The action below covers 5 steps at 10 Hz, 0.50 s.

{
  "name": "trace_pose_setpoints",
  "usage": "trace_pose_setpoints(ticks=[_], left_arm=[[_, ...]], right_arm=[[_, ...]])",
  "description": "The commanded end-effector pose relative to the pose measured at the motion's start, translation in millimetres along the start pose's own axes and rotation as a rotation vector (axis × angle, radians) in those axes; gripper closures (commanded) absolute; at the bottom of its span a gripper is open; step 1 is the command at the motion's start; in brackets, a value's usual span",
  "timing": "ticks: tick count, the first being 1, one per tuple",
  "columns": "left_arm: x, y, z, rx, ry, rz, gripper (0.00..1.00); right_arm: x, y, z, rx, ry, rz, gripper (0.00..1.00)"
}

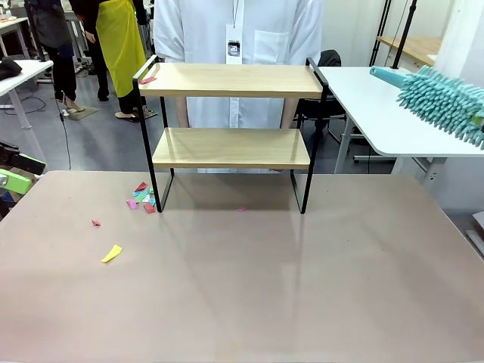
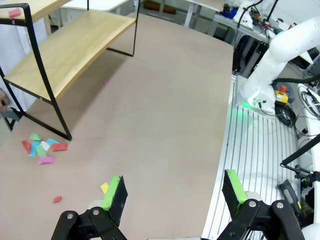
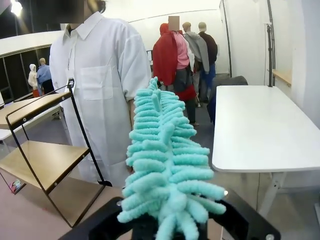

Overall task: Clean the shelf.
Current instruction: Hand the Duster back to the human.

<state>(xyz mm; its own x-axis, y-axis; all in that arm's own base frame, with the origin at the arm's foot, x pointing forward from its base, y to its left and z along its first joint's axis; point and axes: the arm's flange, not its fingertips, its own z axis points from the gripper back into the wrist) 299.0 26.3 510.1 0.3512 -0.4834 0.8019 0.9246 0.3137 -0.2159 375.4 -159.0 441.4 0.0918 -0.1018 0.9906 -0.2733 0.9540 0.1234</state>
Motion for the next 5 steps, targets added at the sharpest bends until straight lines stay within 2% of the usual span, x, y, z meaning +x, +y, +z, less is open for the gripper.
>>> trace_pose_setpoints(ticks=[1, 5], left_arm=[[3.1, 0.8, 0.4, 0.004, -0.016, -0.006, 0.00], [3.1, 0.8, 0.4, 0.004, -0.016, -0.006, 0.00]], right_arm=[[5.4, 0.1, 2.7, -0.005, -0.013, 0.002, 0.84], [5.4, 0.1, 2.7, -0.005, -0.013, 0.002, 0.84]])
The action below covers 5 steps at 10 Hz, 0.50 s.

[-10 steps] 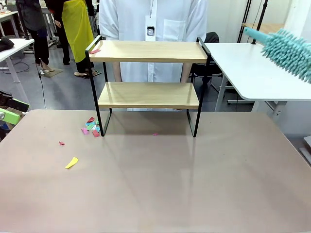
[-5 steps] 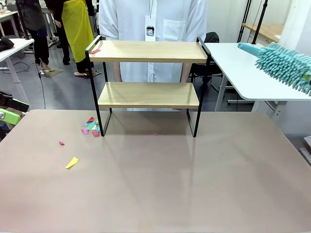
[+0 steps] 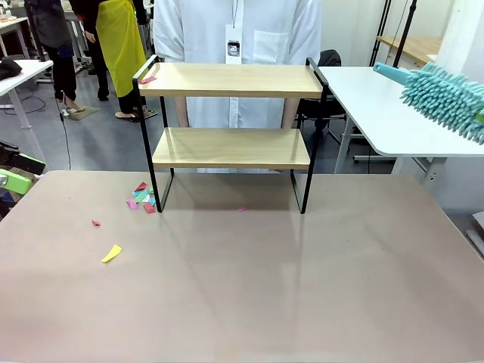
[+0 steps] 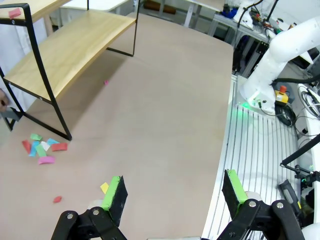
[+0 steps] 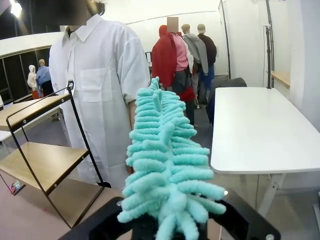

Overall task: Clean the shelf.
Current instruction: Hand the Duster back to the human.

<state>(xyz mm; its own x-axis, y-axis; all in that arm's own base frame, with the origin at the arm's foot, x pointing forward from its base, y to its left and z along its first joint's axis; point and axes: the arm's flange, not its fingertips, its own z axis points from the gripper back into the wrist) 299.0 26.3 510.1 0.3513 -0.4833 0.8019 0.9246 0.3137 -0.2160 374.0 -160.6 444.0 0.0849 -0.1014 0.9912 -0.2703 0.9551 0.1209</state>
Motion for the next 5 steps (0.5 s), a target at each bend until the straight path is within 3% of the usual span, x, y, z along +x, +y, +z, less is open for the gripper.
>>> trace_pose_setpoints(ticks=[1, 5], left_arm=[[3.1, 0.7, 0.4, 0.004, -0.016, -0.006, 0.00], [3.1, 0.7, 0.4, 0.004, -0.016, -0.006, 0.00]], right_arm=[[2.8, 0.9, 0.7, -0.002, -0.007, 0.000, 0.84], [2.8, 0.9, 0.7, -0.002, -0.007, 0.000, 0.84]])
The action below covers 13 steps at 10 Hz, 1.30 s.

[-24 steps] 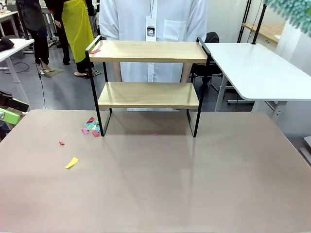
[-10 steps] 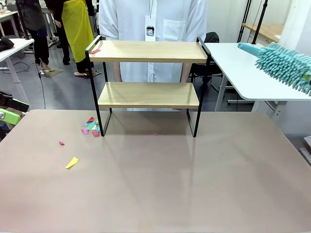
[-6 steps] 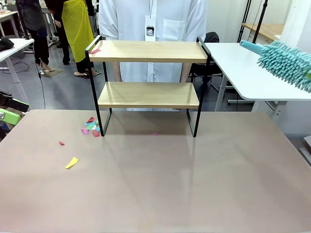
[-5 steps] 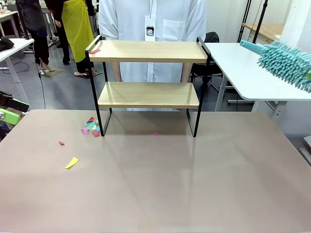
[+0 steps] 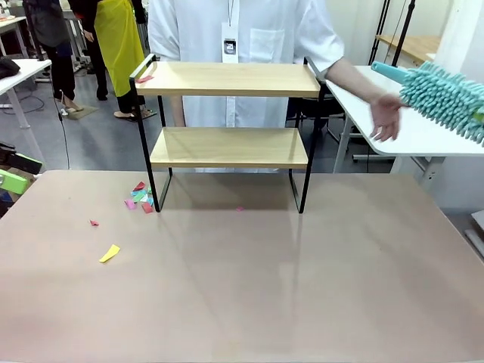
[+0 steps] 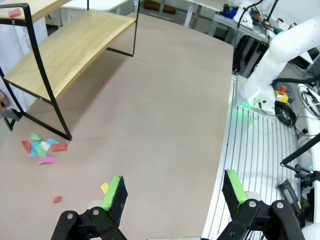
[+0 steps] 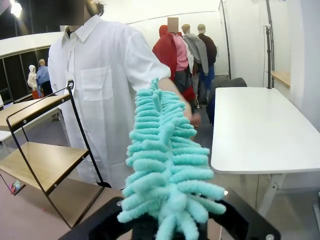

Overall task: Clean the shelf.
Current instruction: Hand the Duster back to the human.

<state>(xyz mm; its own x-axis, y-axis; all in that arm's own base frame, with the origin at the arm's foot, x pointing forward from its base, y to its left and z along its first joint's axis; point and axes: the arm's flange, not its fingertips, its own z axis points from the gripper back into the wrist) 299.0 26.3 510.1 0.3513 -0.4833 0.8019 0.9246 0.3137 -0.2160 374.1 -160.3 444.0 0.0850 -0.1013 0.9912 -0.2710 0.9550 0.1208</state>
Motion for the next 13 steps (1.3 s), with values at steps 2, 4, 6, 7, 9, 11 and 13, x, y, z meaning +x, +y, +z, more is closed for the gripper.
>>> trace_pose_setpoints(ticks=[2, 4, 6, 7, 9, 11, 13], left_arm=[[3.1, 0.7, 0.4, 0.004, -0.016, -0.006, 0.00], [3.1, 0.7, 0.4, 0.004, -0.016, -0.006, 0.00], [3.1, 0.7, 0.4, 0.004, -0.016, -0.006, 0.00], [3.1, 0.7, 0.4, 0.004, -0.016, -0.006, 0.00], [3.1, 0.7, 0.4, 0.004, -0.016, -0.006, 0.00], [3.1, 0.7, 0.4, 0.004, -0.016, -0.006, 0.00], [3.1, 0.7, 0.4, 0.004, -0.016, -0.006, 0.00]], right_arm=[[2.8, 0.7, 0.8, -0.002, -0.007, 0.000, 0.84], [2.8, 0.7, 0.8, -0.002, -0.007, 0.000, 0.84], [2.8, 0.7, 0.8, -0.002, -0.007, 0.000, 0.84], [2.8, 0.7, 0.8, -0.002, -0.007, 0.000, 0.84], [2.8, 0.7, 0.8, -0.002, -0.007, 0.000, 0.84], [2.8, 0.7, 0.8, -0.002, -0.007, 0.000, 0.84], [0.4, 0.5, -0.2, 0.001, -0.001, 0.001, 0.28]])
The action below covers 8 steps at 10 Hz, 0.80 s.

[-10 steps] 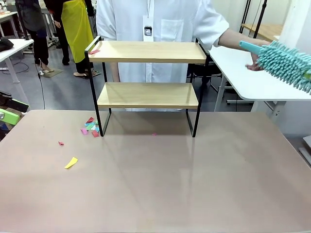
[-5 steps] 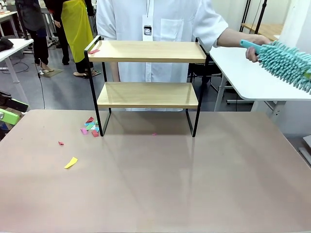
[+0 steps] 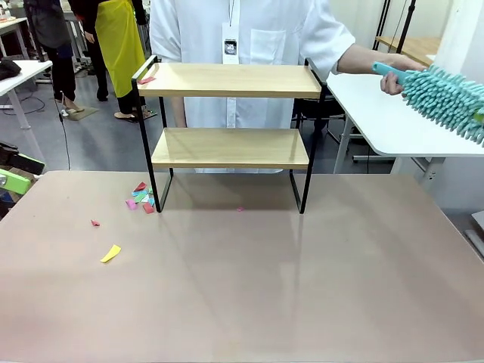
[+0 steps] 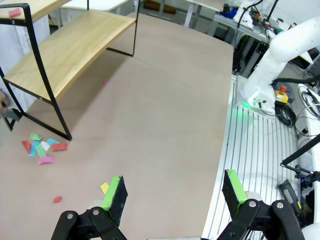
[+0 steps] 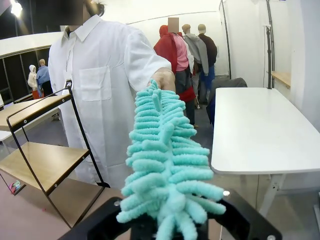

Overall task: Clean the shelf.
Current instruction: Hand the Duster back to the human.

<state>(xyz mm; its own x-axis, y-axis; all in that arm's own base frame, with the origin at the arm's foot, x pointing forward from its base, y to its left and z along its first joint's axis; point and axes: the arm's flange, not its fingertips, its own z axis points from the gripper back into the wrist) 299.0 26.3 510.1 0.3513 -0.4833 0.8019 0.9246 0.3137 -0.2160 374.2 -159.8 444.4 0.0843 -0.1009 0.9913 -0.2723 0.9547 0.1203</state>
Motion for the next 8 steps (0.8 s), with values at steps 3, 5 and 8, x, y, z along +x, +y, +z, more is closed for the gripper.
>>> trace_pose_setpoints(ticks=[3, 5, 8], left_arm=[[3.1, 0.7, 0.4, 0.004, -0.016, -0.006, 0.00], [3.1, 0.7, 0.4, 0.004, -0.016, -0.006, 0.00], [3.1, 0.7, 0.4, 0.004, -0.016, -0.006, 0.00]], right_arm=[[39.5, 5.3, 16.1, 0.003, 0.004, -0.018, 0.23], [87.9, -1.8, 32.7, 0.003, -0.054, -0.086, 0.00], [171.6, -47.3, 56.8, -0.034, -0.212, -0.349, 0.00]])
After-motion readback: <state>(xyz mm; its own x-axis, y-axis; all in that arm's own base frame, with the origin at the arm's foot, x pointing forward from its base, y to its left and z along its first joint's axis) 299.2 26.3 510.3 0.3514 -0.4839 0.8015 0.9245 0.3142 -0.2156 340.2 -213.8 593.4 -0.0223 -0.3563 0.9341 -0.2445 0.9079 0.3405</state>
